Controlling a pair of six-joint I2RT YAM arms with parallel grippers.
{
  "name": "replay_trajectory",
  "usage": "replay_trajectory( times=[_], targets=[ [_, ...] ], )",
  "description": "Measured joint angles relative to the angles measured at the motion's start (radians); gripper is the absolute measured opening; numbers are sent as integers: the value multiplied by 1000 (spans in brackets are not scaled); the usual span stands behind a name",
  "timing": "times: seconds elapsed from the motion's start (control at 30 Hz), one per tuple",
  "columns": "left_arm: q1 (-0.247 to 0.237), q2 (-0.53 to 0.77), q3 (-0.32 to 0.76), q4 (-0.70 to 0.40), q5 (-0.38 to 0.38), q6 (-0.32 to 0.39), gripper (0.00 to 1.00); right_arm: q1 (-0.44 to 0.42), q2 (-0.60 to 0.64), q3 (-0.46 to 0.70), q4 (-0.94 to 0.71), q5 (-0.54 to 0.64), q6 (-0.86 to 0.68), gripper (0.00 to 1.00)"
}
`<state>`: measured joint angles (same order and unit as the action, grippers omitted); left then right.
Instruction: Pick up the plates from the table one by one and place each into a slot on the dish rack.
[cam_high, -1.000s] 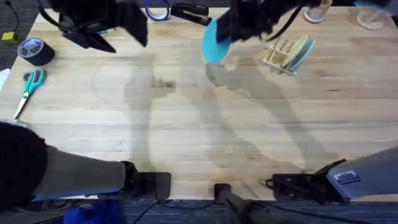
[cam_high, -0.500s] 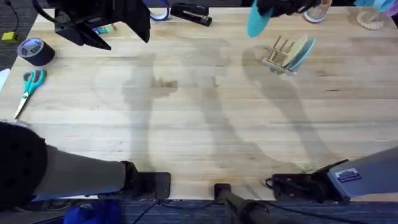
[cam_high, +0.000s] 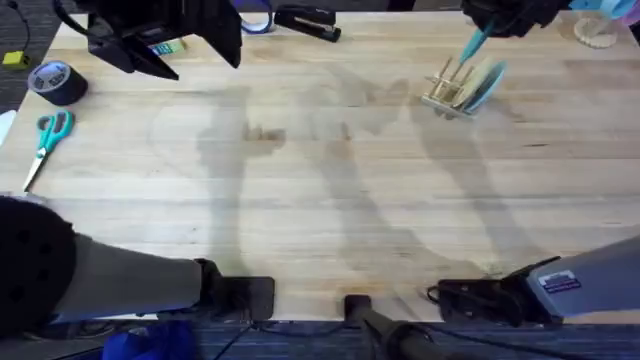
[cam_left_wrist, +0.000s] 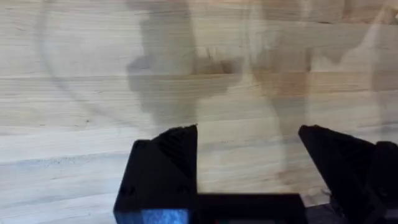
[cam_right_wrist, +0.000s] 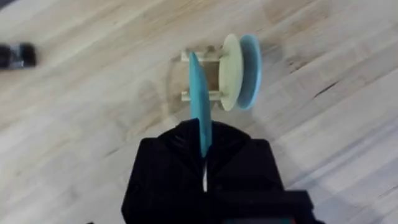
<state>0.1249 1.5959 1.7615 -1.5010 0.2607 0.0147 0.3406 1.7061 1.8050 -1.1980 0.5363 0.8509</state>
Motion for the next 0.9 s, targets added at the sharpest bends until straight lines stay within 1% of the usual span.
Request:
replay_trajectory(
  times=[0.23,0.37,0.73,0.9],
  targets=[
    [0,0,0,1,0,0,994,-44,0,0,-39,40,103,32],
    [0,0,0,1,0,0,993,-69,0,0,-40,51,133,31],
    [0,0,0,1,0,0,994,-69,1,0,-53,51,117,32],
    [0,0,0,1,0,0,994,-69,43,7,-53,51,117,32]
  ],
)
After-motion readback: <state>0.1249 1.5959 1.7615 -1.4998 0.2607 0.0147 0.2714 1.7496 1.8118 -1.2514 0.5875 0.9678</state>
